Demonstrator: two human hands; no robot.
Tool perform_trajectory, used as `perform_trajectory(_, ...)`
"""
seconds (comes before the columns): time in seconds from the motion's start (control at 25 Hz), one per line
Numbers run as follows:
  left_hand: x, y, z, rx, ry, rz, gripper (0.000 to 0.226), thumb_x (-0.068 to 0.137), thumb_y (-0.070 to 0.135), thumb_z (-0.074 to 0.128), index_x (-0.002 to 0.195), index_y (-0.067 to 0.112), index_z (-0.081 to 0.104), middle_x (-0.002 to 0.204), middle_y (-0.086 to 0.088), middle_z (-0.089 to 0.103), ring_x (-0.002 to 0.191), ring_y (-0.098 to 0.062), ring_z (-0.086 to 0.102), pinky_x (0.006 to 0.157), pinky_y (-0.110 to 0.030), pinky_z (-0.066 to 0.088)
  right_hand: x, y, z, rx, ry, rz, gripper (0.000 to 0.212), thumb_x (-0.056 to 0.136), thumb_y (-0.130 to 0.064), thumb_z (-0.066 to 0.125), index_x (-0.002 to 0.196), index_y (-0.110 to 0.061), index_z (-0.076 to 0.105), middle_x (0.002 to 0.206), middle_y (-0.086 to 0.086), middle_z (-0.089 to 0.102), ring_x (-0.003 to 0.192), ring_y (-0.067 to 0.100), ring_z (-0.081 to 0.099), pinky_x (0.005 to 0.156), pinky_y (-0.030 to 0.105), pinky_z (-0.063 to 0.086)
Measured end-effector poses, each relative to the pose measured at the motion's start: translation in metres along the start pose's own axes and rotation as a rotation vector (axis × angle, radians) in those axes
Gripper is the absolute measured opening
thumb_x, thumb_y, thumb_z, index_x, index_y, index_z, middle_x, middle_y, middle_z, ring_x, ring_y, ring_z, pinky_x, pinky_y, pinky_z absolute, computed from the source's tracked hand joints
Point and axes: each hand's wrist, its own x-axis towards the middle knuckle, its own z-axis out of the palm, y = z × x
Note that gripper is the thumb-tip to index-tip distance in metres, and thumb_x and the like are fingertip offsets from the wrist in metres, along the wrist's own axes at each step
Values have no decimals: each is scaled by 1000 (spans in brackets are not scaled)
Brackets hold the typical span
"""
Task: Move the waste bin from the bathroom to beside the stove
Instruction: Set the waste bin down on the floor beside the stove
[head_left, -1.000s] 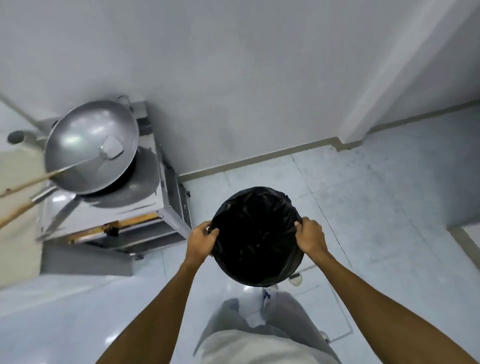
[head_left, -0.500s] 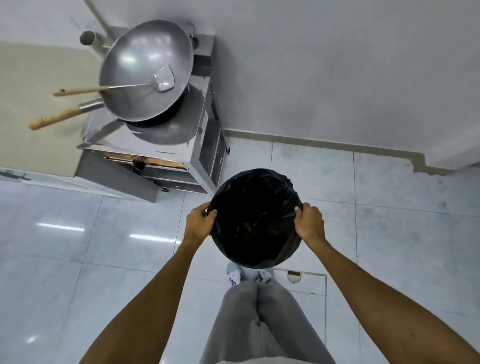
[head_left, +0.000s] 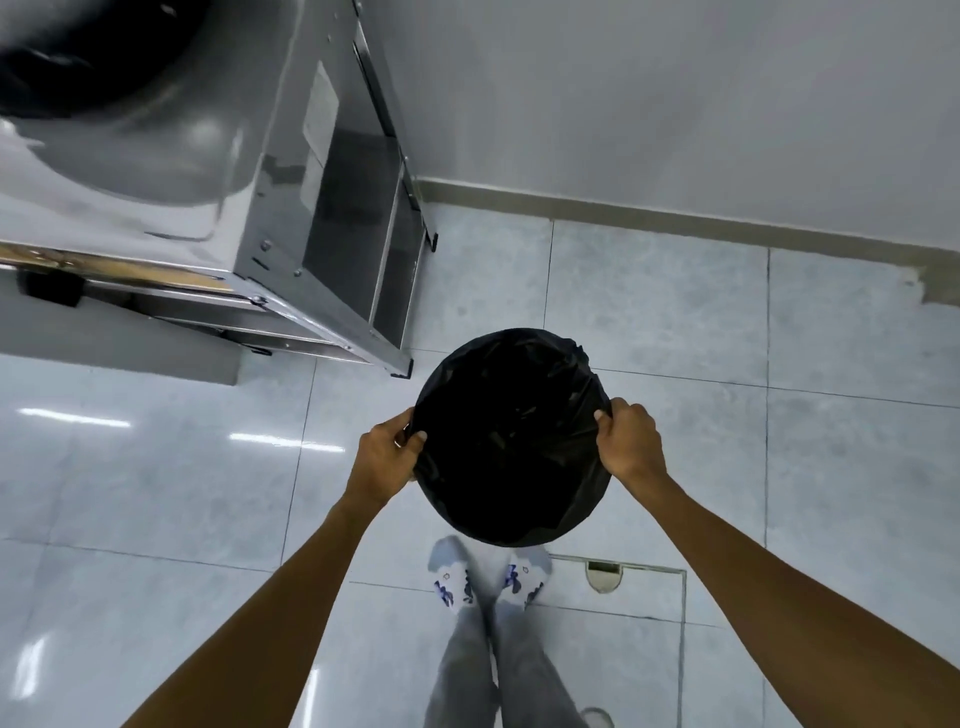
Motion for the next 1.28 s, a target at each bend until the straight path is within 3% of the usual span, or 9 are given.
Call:
perform_trajectory(0.16, 63, -49, 28, 12, 31, -16, 39, 96, 15, 59, 135, 10, 58, 76, -5, 63, 66, -28, 71, 57, -22, 60, 58, 11, 64, 16, -15, -1, 31, 103, -27, 42, 108, 0, 58, 105, 23, 57, 93, 43, 60, 70, 35, 39)
perform_trajectory(0.24, 91, -72, 41, 28, 38, -33, 39, 96, 14, 58, 135, 13, 59, 72, -11, 63, 59, -25, 69, 54, -20, 59, 84, 16, 92, 17, -19, -11, 31, 103, -27, 42, 106, -1, 57, 104, 22, 57, 92, 44, 60, 70, 35, 39)
perform_trajectory(0.4, 129, -119, 61, 12, -68, -117, 45, 97, 10, 55, 142, 16, 50, 79, -9, 55, 73, -34, 66, 76, -45, 62, 118, 23, 134, -24, -14, -28, 31, 103, -27, 42, 110, 0, 57, 107, 23, 56, 92, 45, 60, 70, 35, 38)
perform_trajectory(0.48, 145, -140, 69, -10, -131, -143, 46, 98, 8, 53, 144, 14, 47, 84, -8, 54, 79, -33, 65, 82, -48, 59, 132, 27, 153, -52, -12, -53, 32, 103, -27, 41, 112, -1, 57, 108, 22, 55, 92, 44, 60, 70, 35, 39)
perform_trajectory(0.68, 174, -161, 75, -32, -102, -122, 40, 98, 13, 53, 138, 15, 53, 90, -8, 55, 82, -33, 64, 81, -47, 60, 157, 30, 181, -58, 4, -76, 32, 103, -27, 40, 111, 0, 57, 109, 22, 55, 92, 45, 61, 71, 36, 39)
perform_trajectory(0.88, 187, -159, 78, -76, -10, -101, 37, 96, 18, 59, 132, 15, 54, 100, -11, 59, 84, -30, 65, 65, -31, 61, 170, 25, 187, -4, 48, -72, 30, 102, -27, 44, 106, 0, 57, 105, 22, 56, 91, 43, 60, 70, 35, 38)
perform_trajectory(0.96, 184, -158, 83, -93, 20, -114, 41, 94, 21, 62, 134, 16, 53, 105, -9, 60, 88, -31, 66, 68, -33, 61, 170, 28, 189, 72, 28, -37, 29, 100, -30, 48, 105, -2, 57, 104, 21, 58, 90, 41, 60, 70, 34, 39)
perform_trajectory(1.12, 170, -159, 96, -222, 86, -189, 51, 91, 29, 66, 137, 17, 50, 120, -8, 61, 110, -33, 64, 92, -51, 57, 151, 35, 201, 441, 0, 172, 46, 89, -47, 60, 119, -13, 56, 113, 15, 63, 98, 32, 64, 80, 39, 53)
perform_trajectory(1.28, 149, -152, 116, -490, 102, -390, 54, 93, 29, 64, 141, 19, 41, 135, -8, 54, 117, -29, 58, 87, -53, 58, 117, 35, 217, 959, -180, 544, 50, 86, -46, 67, 127, -21, 52, 123, 6, 61, 105, 26, 61, 83, 48, 57)
